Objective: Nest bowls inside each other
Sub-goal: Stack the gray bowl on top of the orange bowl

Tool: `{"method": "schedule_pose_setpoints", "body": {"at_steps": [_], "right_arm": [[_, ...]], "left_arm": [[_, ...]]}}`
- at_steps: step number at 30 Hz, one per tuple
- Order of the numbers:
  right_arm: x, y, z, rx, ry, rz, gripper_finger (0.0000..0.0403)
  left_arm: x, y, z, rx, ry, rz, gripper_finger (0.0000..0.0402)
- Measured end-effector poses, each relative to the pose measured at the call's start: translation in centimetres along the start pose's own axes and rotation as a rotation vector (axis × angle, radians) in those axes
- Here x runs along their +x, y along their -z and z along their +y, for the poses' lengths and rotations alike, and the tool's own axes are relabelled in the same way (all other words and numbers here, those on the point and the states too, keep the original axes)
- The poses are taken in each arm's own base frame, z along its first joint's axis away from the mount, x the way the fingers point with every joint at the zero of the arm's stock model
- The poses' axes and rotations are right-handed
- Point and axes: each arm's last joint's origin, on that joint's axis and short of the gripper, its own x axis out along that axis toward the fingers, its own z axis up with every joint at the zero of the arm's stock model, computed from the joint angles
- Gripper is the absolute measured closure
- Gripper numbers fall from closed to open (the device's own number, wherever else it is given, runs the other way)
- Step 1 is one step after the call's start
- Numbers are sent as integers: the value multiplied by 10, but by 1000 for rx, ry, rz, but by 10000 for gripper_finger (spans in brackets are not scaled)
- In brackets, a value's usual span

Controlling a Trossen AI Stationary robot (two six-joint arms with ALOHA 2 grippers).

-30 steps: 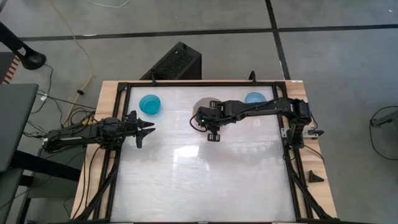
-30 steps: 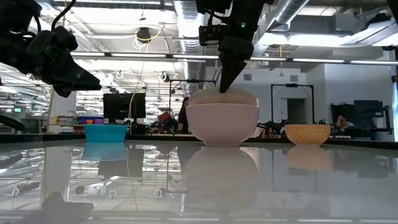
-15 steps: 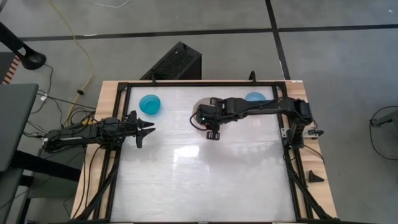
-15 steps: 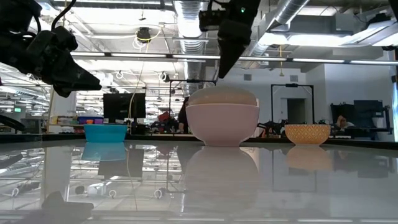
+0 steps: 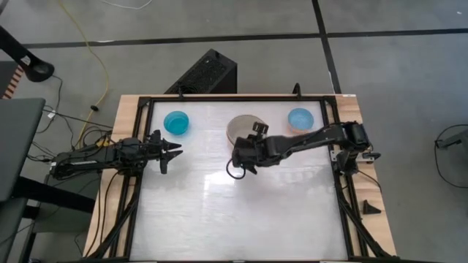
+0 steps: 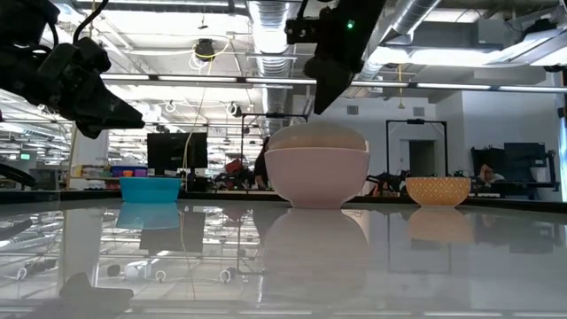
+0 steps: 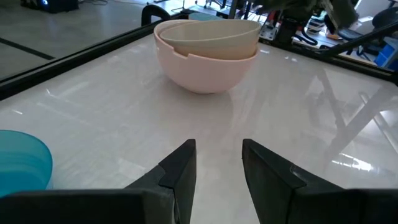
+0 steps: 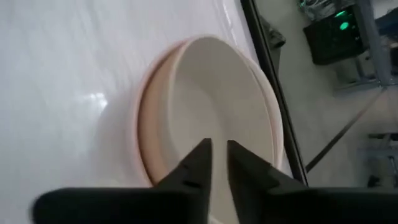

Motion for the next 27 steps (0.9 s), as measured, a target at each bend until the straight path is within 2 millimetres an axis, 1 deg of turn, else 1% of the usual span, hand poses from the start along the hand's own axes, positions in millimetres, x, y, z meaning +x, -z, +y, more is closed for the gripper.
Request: {"method": "schedule_pose_setpoints", "body": {"at_steps": [3,4,6,9,11,17,23,27], "right_arm": [[4,8,11,-7,15,-15,379],[7,10,13,-6,24,-19,385],[10,12,17,7,33,-33,384],[13,16,19,24,35,-25,368],[14,16,20,24,36,-22,364],[13,16,21,13,34,-23,384],[14,16,20,24,54,-25,370],[15,16,20,38,55,-23,373]], "left_arm": [[0,0,0,0,0,0,283],[0,0,0,0,0,0,283],[0,0,0,0,0,0,283],[0,0,0,0,0,0,283],[0,0,0,0,0,0,283],[0,0,0,0,0,0,283],[0,0,0,0,0,0,283],[0,0,0,0,0,0,283]]}}
